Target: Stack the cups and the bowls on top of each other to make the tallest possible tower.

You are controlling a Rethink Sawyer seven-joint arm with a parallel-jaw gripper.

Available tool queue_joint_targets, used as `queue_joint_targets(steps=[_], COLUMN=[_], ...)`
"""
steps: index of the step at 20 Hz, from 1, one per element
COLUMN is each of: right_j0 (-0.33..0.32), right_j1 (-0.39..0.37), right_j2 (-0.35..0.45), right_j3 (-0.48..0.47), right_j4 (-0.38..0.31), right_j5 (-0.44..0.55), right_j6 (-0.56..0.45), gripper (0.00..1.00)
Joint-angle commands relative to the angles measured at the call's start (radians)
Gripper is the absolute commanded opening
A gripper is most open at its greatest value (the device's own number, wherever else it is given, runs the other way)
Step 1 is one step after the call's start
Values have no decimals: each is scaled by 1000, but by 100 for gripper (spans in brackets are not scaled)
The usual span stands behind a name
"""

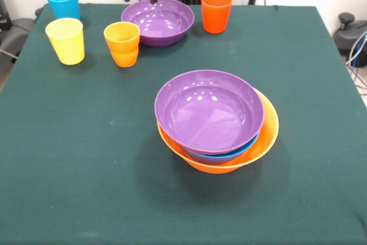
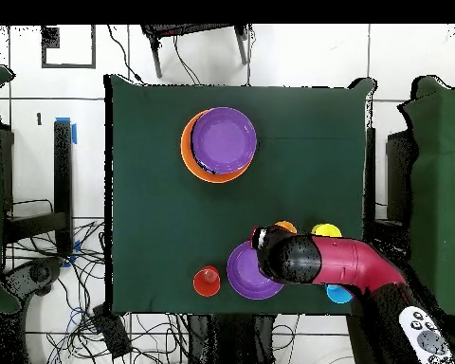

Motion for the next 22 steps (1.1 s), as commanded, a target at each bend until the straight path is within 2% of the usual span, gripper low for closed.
queue_joint_targets(steps=[1,5,15,22], right_j0=[-11,-21,-24,-38], right_j1=[84,94,182,214], right_j2=[15,20,19,30], right_j3=[22,0,-74,-134], right_j4=[-61,-63,-82,-83], right_j5=[-48,-32,-48,-10], right_j6=[-3,-17,-28,-59], gripper=[100,100,100,100])
